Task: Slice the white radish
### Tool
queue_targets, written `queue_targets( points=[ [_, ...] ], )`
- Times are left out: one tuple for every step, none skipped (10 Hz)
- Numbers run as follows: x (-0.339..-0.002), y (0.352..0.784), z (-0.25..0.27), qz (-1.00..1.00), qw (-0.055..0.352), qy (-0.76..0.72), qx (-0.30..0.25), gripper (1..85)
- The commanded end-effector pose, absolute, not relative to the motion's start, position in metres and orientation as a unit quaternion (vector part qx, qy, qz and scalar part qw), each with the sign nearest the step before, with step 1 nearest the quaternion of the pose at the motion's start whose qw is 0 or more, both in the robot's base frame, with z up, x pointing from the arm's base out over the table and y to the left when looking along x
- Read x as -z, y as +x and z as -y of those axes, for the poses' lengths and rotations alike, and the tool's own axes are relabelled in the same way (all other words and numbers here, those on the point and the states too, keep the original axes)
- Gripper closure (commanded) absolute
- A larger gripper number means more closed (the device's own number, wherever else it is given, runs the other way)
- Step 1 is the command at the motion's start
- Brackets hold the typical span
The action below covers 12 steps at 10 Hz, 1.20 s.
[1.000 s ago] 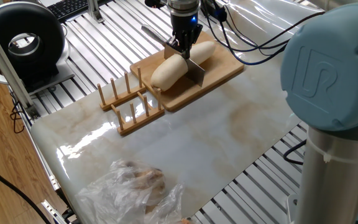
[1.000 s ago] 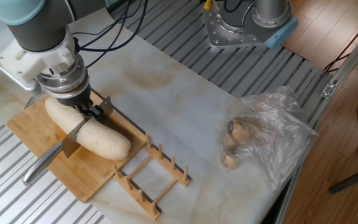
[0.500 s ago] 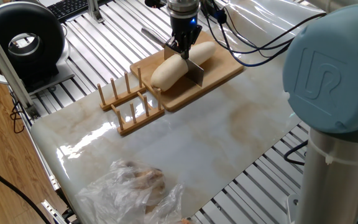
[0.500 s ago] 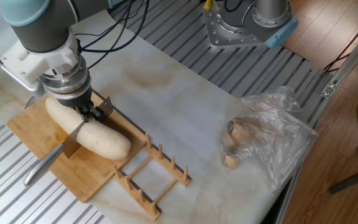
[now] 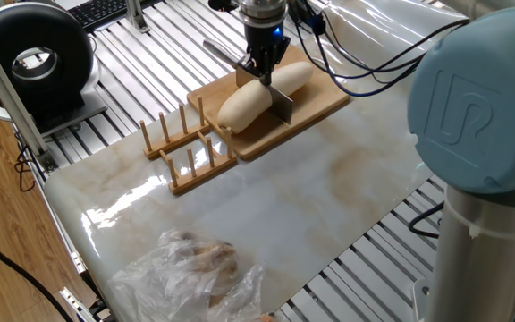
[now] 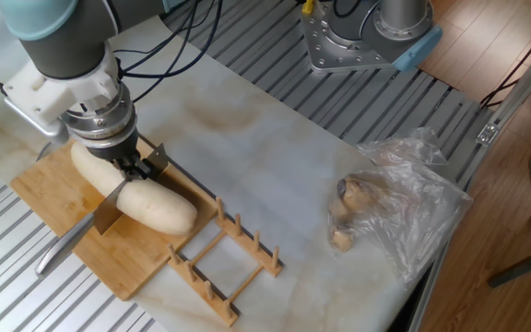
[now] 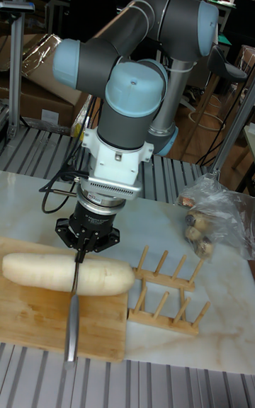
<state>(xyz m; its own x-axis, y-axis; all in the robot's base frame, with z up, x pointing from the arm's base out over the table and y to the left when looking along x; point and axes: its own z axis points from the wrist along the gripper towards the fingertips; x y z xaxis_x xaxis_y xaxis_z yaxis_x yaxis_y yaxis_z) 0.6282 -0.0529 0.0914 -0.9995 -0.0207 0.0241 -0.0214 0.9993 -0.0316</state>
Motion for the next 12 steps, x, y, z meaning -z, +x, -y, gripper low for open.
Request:
queue_targets(
  points=[
    [-0.094,0.631,0.050,1.000,0.011,0.006,-0.011,84.3],
    [-0.097,0.633,0.053,1.000,0.012,0.008,-0.013,84.3],
    [-0.099,0.635,0.054,1.000,0.012,0.009,-0.014,84.3],
    [-0.100,0.637,0.057,1.000,0.010,0.012,-0.014,84.3],
    [-0.099,0.638,0.058,1.000,0.009,0.012,-0.015,84.3],
    [-0.099,0.640,0.059,1.000,0.007,0.012,-0.019,84.3],
    [-0.101,0.642,0.061,1.000,0.004,0.013,-0.022,84.3],
    [-0.103,0.644,0.062,1.000,0.004,0.014,-0.023,84.3],
    [-0.107,0.647,0.063,1.000,0.003,0.016,-0.023,84.3],
    [-0.113,0.650,0.064,1.000,0.005,0.017,-0.023,84.3],
    [-0.119,0.652,0.064,1.000,0.005,0.019,-0.022,84.3],
    [-0.125,0.655,0.064,1.000,0.005,0.019,-0.021,84.3]
  ],
)
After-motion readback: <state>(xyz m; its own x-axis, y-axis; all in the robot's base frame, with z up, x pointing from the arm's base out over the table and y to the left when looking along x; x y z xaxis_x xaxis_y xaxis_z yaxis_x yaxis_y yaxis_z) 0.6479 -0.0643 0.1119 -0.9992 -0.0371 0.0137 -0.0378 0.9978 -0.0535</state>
